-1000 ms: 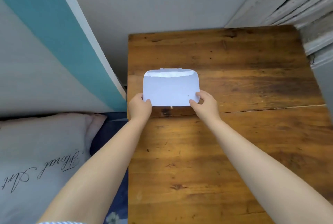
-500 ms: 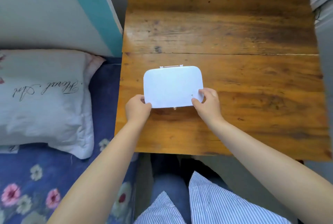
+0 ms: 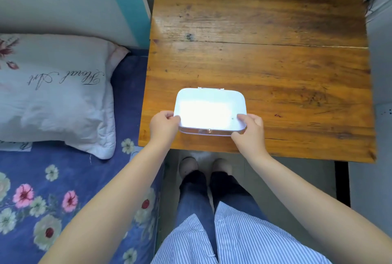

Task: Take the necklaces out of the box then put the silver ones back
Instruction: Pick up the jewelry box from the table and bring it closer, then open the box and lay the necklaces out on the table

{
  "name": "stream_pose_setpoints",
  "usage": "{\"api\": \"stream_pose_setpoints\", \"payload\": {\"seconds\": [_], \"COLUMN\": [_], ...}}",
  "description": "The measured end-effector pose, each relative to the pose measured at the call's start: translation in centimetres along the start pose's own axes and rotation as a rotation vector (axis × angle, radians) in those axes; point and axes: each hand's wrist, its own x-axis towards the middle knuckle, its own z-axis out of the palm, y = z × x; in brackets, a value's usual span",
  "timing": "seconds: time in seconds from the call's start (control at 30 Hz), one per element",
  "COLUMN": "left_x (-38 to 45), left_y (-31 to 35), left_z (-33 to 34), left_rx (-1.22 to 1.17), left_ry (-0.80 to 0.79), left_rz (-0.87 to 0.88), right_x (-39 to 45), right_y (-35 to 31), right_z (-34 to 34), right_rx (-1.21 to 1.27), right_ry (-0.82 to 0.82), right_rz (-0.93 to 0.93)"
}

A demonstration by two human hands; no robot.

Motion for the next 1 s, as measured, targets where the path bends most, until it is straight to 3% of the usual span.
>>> {"api": "stream_pose_setpoints", "payload": {"seconds": [0.2, 0.3, 0.5, 0.67, 0.73, 0.83, 0.9, 1.0], "left_x": [-0.1, 2.2, 8.4, 10.6, 10.4, 8.3, 6.5, 4.6], "left_y": [4.7, 6.9, 10.0, 8.8, 7.5, 5.0, 3.0, 1.4], "left_z": [-1.0, -0.8, 0.9, 1.9, 2.0, 1.5, 1.2, 1.6], "left_rx": [-0.018, 0.084, 0.484, 0.691, 0.781, 0.777, 0.797, 1.043], "left_ry": [0.155, 0.190, 0.188, -0.099, -0.182, -0.103, -0.064, -0.195], "left_rz": [0.442, 0.547, 0.523, 0.428, 0.474, 0.656, 0.770, 0.664], "right_x": [3.3, 6.8, 12.7, 14.6, 14.0, 12.5, 10.3, 6.8], "right_y": [-4.1, -5.9, -6.9, -5.9, -5.3, -3.8, -2.6, -1.4], "right_z": [-3.3, -4.0, -2.7, -1.6, -1.4, -1.2, -0.8, 0.7], "right_rx": [0.085, 0.002, -0.146, -0.214, -0.227, -0.205, -0.255, -0.366], "right_ry": [0.180, 0.230, 0.205, 0.110, 0.053, 0.050, 0.145, 0.126], "right_rz": [-0.134, -0.161, -0.114, -0.078, -0.087, -0.097, -0.210, -0.513]}}
